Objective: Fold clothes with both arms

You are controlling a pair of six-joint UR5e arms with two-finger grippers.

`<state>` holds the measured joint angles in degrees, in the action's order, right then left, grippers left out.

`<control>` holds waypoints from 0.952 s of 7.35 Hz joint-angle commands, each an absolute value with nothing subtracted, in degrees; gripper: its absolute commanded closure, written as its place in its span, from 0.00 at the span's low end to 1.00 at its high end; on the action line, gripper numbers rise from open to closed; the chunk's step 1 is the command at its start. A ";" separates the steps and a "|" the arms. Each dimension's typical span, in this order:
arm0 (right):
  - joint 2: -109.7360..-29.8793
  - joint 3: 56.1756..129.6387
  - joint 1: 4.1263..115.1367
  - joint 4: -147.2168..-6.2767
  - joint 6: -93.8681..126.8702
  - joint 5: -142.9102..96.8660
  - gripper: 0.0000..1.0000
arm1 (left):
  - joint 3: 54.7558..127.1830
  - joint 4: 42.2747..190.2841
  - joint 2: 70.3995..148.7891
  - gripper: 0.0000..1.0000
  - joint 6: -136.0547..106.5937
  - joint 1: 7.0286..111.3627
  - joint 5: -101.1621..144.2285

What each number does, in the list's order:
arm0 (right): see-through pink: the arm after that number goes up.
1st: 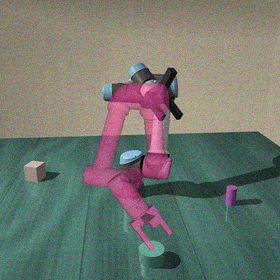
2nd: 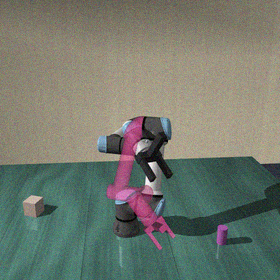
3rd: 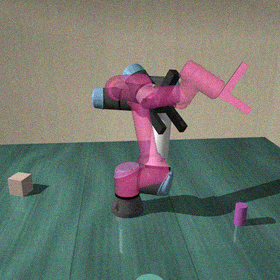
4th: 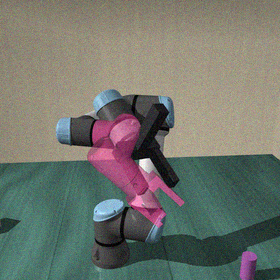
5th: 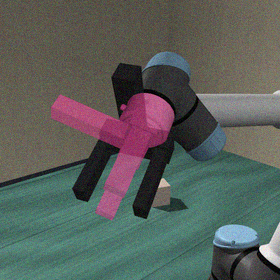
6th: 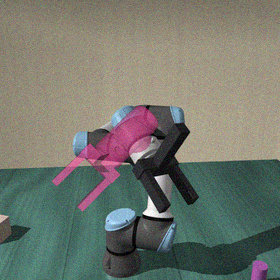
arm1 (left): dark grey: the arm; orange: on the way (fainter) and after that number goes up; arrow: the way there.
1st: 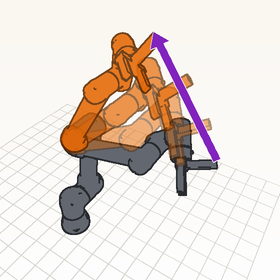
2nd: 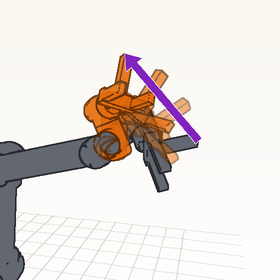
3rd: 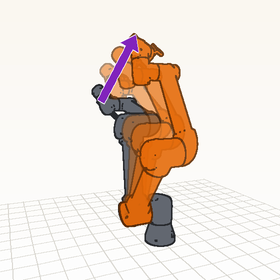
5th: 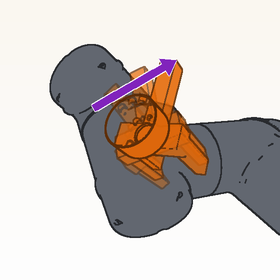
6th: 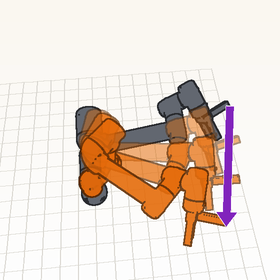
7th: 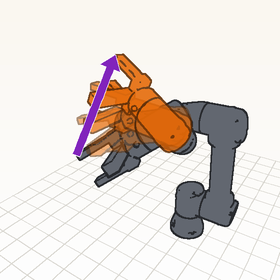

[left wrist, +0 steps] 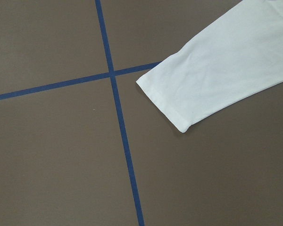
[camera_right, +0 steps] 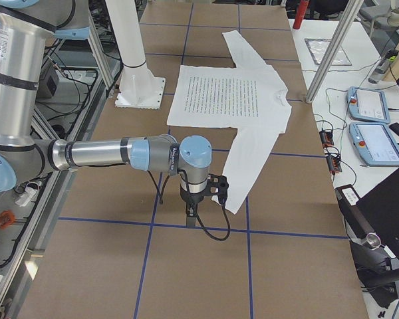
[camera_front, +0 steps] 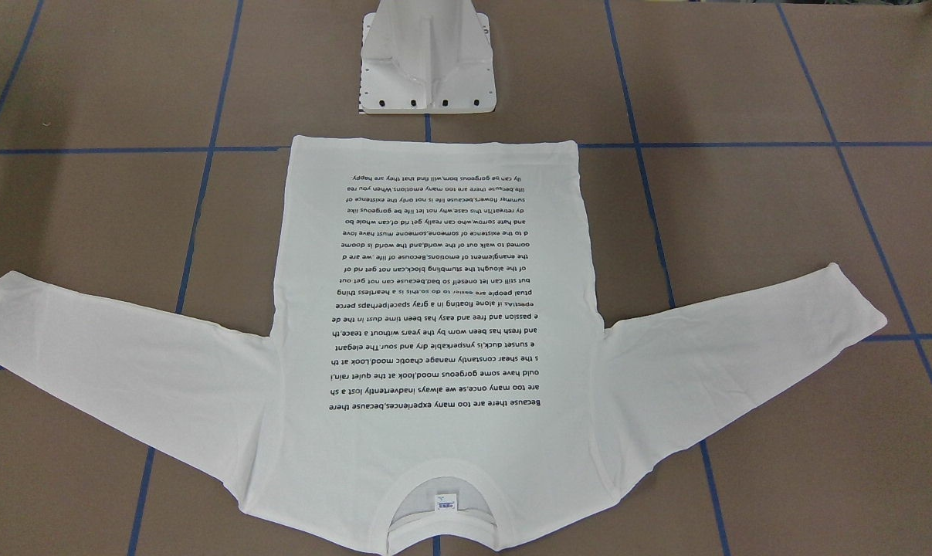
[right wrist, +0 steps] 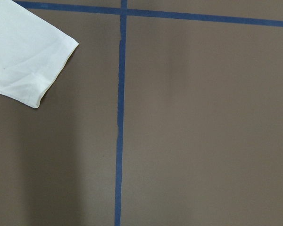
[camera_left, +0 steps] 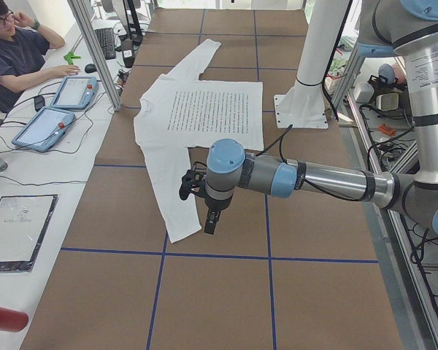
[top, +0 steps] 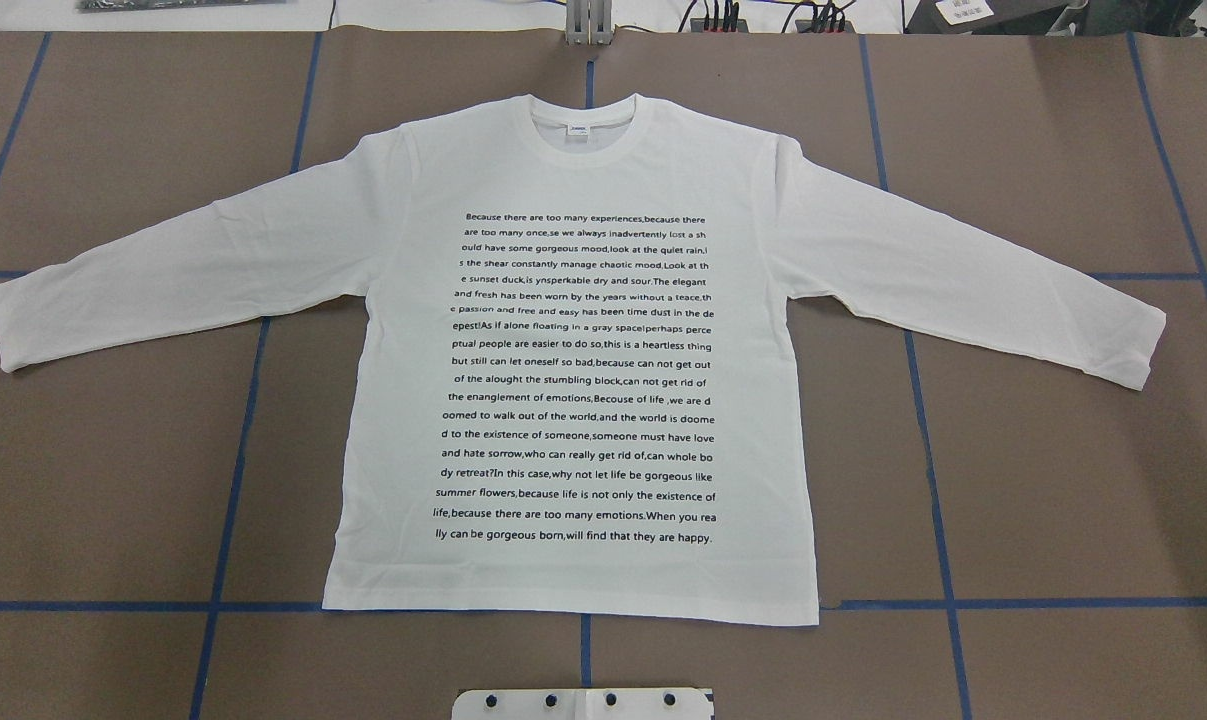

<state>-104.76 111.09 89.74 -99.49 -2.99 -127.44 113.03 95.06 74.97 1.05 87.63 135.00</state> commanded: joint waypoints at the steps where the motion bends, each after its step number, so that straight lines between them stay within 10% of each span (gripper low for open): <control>1: -104.77 111.09 89.74 -99.41 -2.99 -127.44 0.00 | 113.20 95.97 74.97 0.00 1.05 87.54 135.09; 7: -96.42 111.89 89.82 -94.48 1.30 -128.67 0.00 | 111.02 118.20 83.04 0.00 -0.87 88.06 134.56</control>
<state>-97.05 112.35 89.82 -95.09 -0.45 -127.89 112.72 114.42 80.31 0.03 87.81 134.71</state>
